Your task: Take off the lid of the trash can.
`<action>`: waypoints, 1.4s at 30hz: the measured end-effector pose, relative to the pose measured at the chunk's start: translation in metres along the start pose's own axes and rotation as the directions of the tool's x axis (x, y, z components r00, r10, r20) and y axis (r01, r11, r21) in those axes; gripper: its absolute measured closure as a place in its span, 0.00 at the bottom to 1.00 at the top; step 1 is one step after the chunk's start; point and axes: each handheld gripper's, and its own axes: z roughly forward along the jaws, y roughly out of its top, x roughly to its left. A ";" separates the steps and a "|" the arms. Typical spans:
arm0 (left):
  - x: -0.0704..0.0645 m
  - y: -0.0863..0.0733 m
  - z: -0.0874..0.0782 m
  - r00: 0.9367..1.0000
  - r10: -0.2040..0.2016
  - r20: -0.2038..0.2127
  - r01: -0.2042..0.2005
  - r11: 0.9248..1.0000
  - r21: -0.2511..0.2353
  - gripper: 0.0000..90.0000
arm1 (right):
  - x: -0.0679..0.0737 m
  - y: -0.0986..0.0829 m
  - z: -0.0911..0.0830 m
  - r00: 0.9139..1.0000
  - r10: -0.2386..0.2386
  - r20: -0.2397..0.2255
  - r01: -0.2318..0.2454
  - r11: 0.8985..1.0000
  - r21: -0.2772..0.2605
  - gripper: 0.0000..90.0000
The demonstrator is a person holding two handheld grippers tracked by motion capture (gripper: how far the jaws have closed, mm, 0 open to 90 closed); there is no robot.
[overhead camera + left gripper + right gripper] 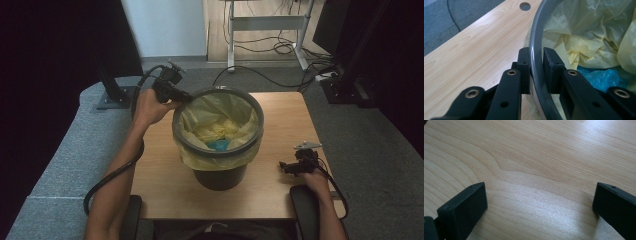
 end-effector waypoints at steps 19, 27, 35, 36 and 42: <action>0.012 -0.005 -0.022 0.995 -0.099 0.029 0.099 0.995 -0.018 0.88 | 0.000 0.000 0.000 1.000 -0.002 -0.002 0.002 1.000 -0.001 0.00; 0.021 -0.018 -0.024 0.990 -0.132 0.039 0.134 0.990 -0.041 0.88 | 0.000 0.000 0.000 1.000 -0.002 -0.002 0.002 1.000 0.000 0.00; 0.031 -0.027 -0.037 0.986 -0.161 0.044 0.164 0.984 -0.070 0.88 | 0.000 0.000 0.000 1.000 -0.002 -0.002 0.002 1.000 0.000 0.00; 0.032 -0.029 -0.039 0.985 -0.165 0.044 0.168 0.983 -0.074 0.88 | 0.000 0.000 0.000 1.000 -0.002 -0.002 0.002 1.000 0.000 0.00; 0.039 -0.037 -0.049 0.982 -0.185 0.036 0.187 0.978 -0.092 0.88 | 0.000 0.000 0.000 1.000 -0.002 -0.002 0.002 1.000 0.000 0.00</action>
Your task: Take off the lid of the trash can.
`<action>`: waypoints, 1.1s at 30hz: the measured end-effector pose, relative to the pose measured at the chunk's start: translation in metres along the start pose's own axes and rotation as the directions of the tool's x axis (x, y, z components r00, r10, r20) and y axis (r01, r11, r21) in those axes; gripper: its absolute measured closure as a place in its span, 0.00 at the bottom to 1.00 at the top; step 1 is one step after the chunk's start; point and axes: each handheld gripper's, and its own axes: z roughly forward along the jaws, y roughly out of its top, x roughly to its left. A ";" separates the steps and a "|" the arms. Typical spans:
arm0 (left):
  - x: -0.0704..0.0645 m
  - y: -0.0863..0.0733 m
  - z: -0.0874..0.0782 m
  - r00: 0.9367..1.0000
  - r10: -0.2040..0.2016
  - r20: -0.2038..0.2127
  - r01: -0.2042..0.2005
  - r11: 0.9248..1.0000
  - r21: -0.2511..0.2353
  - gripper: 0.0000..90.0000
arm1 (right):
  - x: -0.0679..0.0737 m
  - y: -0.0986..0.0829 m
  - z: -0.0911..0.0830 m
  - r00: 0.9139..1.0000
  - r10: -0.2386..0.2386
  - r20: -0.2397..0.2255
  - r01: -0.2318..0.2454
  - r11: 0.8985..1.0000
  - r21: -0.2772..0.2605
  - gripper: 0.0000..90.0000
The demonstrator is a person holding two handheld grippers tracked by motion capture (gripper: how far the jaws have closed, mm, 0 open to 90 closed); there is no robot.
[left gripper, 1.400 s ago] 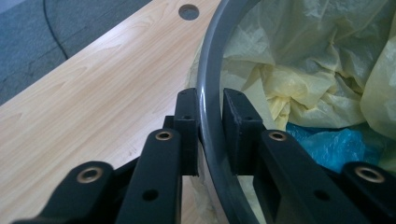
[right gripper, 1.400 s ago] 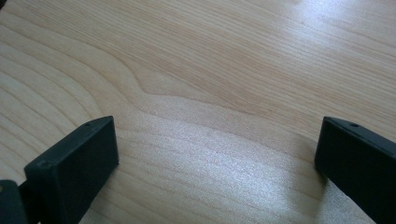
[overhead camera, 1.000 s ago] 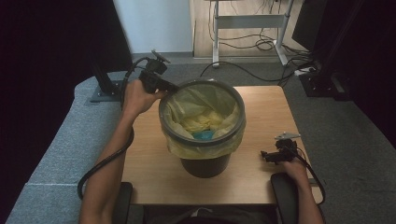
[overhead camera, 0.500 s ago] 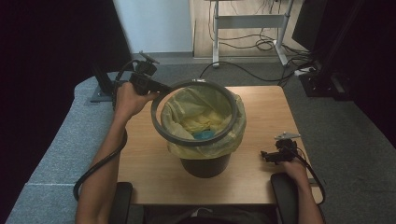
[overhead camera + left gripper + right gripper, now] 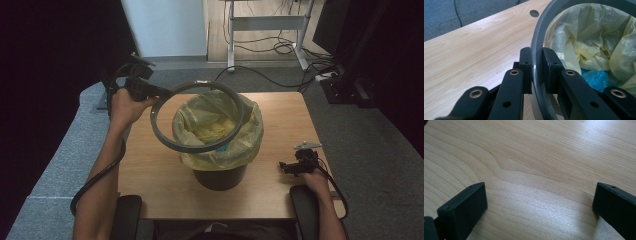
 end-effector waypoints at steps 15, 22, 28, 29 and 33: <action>0.029 -0.033 -0.018 0.997 -0.072 -0.020 0.071 0.997 -0.024 0.88 | 0.000 0.000 0.000 1.000 -0.002 -0.002 0.002 1.000 -0.001 0.00; 0.043 -0.047 -0.031 0.994 -0.107 -0.020 0.107 0.994 -0.038 0.88 | 0.000 0.000 0.000 1.000 -0.002 -0.001 0.002 1.000 -0.001 0.00; 0.051 -0.059 -0.043 0.991 -0.126 -0.046 0.124 0.991 -0.049 0.88 | 0.000 0.000 0.000 1.000 -0.002 -0.001 0.002 1.000 -0.001 0.00; 0.053 -0.061 -0.044 0.990 -0.130 -0.049 0.128 0.991 -0.049 0.88 | 0.000 0.000 0.000 1.000 -0.002 -0.001 0.002 1.000 0.000 0.00; 0.059 -0.071 -0.050 0.987 -0.147 -0.057 0.144 0.988 -0.056 0.88 | 0.000 0.000 0.000 1.000 -0.001 0.000 0.001 1.000 0.000 0.00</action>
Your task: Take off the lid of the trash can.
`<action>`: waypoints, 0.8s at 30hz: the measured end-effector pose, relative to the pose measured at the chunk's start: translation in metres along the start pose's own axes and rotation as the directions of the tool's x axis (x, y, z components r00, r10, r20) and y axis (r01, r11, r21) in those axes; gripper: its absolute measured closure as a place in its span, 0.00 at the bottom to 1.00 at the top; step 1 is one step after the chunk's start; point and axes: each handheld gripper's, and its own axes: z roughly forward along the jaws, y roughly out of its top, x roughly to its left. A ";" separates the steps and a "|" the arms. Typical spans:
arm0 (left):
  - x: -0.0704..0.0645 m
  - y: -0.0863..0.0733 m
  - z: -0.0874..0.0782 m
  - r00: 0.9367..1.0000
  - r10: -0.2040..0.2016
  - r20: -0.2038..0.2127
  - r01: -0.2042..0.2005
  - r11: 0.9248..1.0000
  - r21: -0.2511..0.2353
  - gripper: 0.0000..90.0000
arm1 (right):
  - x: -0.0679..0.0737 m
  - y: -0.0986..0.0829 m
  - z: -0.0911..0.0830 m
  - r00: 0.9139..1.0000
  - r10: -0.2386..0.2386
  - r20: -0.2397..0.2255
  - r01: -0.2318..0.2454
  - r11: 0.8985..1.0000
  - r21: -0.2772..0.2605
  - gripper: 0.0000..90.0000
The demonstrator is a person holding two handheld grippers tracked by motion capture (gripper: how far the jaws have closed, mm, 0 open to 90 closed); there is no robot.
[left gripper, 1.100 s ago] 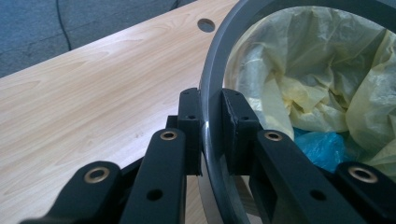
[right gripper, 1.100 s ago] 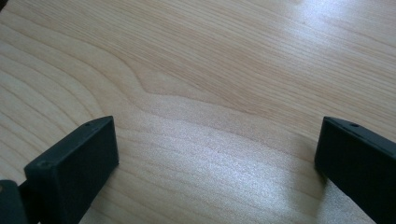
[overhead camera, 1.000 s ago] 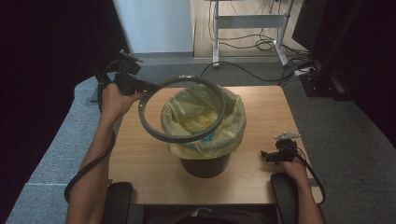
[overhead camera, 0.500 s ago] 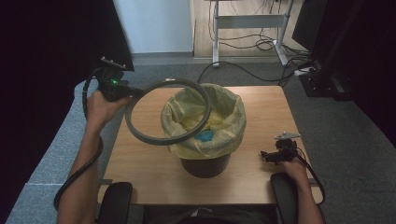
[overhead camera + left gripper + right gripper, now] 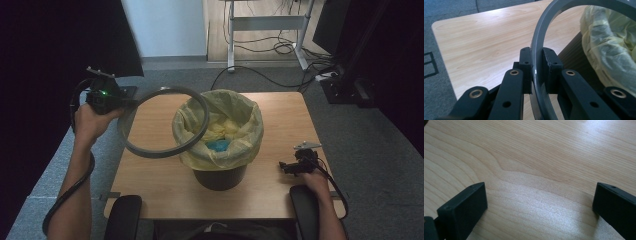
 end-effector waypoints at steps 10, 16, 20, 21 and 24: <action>0.020 -0.016 -0.013 0.999 -0.040 -0.019 0.040 0.999 -0.004 0.88 | 0.000 0.000 0.000 1.000 0.001 0.000 -0.001 1.000 0.000 0.00; 0.029 -0.024 -0.022 0.997 -0.064 -0.035 0.063 0.998 -0.011 0.88 | 0.000 0.000 0.000 1.000 0.001 0.000 -0.001 1.000 0.000 0.00; 0.035 -0.029 -0.027 0.996 -0.073 -0.044 0.072 0.997 -0.014 0.88 | 0.000 0.000 0.000 1.000 0.000 0.000 0.000 1.000 0.000 0.00; 0.036 -0.031 -0.028 0.996 -0.076 -0.046 0.075 0.997 -0.018 0.88 | 0.000 0.000 0.000 1.000 0.001 0.000 -0.001 1.000 0.000 0.00; 0.041 -0.035 -0.031 0.995 -0.088 -0.046 0.088 0.996 -0.022 0.88 | 0.000 0.000 0.000 1.000 0.001 0.000 -0.001 1.000 0.000 0.00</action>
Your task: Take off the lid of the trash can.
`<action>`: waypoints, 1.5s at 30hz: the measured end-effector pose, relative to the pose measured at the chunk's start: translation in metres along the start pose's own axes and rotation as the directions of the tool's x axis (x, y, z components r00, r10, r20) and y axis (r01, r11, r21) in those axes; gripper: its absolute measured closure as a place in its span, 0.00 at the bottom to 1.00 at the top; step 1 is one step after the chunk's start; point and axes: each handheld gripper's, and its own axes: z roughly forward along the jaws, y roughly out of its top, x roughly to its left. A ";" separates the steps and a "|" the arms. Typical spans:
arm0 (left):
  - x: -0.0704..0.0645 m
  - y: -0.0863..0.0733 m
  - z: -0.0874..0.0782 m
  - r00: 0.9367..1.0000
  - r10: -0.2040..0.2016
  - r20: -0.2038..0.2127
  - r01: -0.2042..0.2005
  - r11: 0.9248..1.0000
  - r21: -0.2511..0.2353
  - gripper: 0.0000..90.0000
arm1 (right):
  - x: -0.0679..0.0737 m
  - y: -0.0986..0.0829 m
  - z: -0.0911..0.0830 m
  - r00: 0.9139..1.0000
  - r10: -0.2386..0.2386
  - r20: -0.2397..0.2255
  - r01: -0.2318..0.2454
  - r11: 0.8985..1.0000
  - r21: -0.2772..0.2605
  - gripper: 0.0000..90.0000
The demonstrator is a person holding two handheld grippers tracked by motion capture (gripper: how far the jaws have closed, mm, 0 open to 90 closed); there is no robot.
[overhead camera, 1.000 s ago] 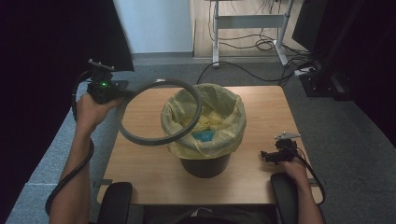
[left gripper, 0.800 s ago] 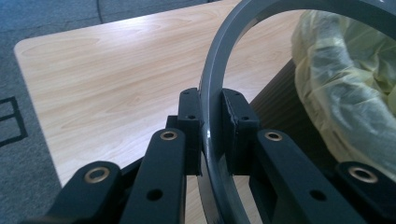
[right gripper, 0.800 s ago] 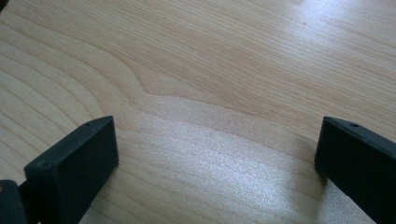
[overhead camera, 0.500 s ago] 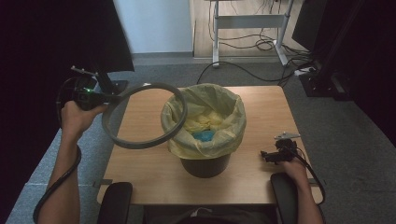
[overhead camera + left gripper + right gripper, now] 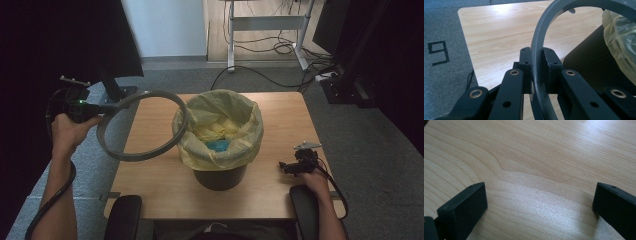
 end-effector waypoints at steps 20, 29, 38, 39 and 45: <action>0.033 -0.026 -0.021 0.997 -0.068 -0.031 0.067 0.997 -0.029 0.88 | 0.001 0.000 0.000 1.000 0.001 0.001 -0.001 1.000 0.000 0.00; 0.046 -0.040 -0.015 0.994 -0.099 -0.039 0.098 0.995 -0.036 0.88 | 0.001 0.000 0.000 1.000 0.003 0.001 -0.003 1.000 0.001 0.00; 0.053 -0.051 0.002 0.993 -0.110 -0.033 0.109 0.993 -0.042 0.88 | 0.001 0.000 0.000 1.000 0.003 0.001 -0.003 1.000 0.000 0.00; 0.054 -0.052 0.005 0.994 -0.109 -0.031 0.108 0.993 -0.043 0.88 | 0.001 0.000 0.000 1.000 0.003 0.001 -0.003 1.000 0.000 0.00; 0.055 -0.059 0.022 0.994 -0.101 -0.030 0.099 0.994 -0.039 0.88 | 0.001 0.000 0.000 1.000 0.002 0.000 -0.002 1.000 0.000 0.00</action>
